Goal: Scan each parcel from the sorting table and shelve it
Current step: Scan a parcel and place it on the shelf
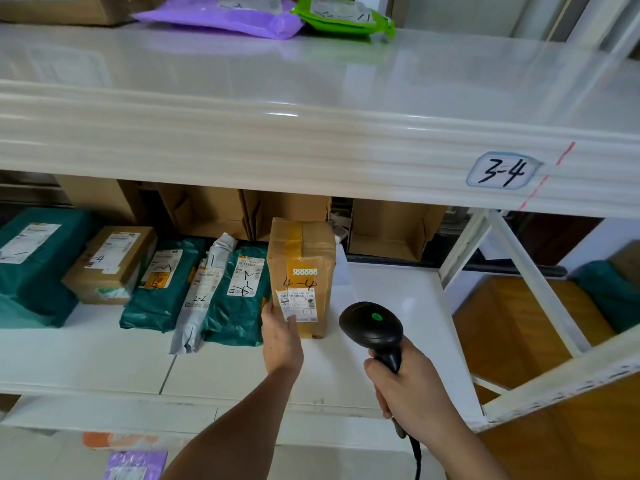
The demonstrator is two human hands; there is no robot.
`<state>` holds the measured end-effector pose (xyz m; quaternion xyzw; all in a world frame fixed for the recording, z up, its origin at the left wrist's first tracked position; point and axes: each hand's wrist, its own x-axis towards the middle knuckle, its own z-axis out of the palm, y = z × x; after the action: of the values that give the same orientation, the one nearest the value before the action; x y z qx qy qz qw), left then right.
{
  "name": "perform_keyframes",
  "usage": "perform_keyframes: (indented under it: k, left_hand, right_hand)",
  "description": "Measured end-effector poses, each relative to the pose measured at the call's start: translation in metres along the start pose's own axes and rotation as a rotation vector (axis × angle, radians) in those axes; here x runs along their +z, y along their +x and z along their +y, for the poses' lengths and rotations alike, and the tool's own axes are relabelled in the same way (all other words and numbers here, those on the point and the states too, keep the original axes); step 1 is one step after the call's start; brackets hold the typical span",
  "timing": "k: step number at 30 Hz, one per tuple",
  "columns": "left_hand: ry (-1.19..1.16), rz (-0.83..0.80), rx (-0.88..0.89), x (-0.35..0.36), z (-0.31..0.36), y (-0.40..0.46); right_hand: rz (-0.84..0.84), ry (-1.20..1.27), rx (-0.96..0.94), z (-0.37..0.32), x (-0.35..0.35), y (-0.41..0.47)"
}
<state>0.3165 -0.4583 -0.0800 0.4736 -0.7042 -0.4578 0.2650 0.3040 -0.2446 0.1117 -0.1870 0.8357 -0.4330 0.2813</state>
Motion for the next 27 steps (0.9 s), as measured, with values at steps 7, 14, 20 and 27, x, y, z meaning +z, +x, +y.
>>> perform_keyframes:
  k: [7,14,20,27]
  left_hand:
    - [-0.128,-0.018,-0.091,0.015,0.011,-0.012]
    - [-0.098,0.1,-0.147,0.05,0.039,-0.003]
    - [-0.107,0.145,-0.153,0.047,0.039,0.026]
    - [-0.093,0.047,-0.167,0.026,0.04,0.055]
  right_hand:
    - [0.025,-0.016,0.0,0.004,0.001,0.004]
    - [0.002,0.0,0.005,0.003,0.001,0.008]
    - [-0.011,0.025,0.015,0.003,-0.004,0.011]
    - [0.014,0.029,-0.01,0.006,-0.013,0.013]
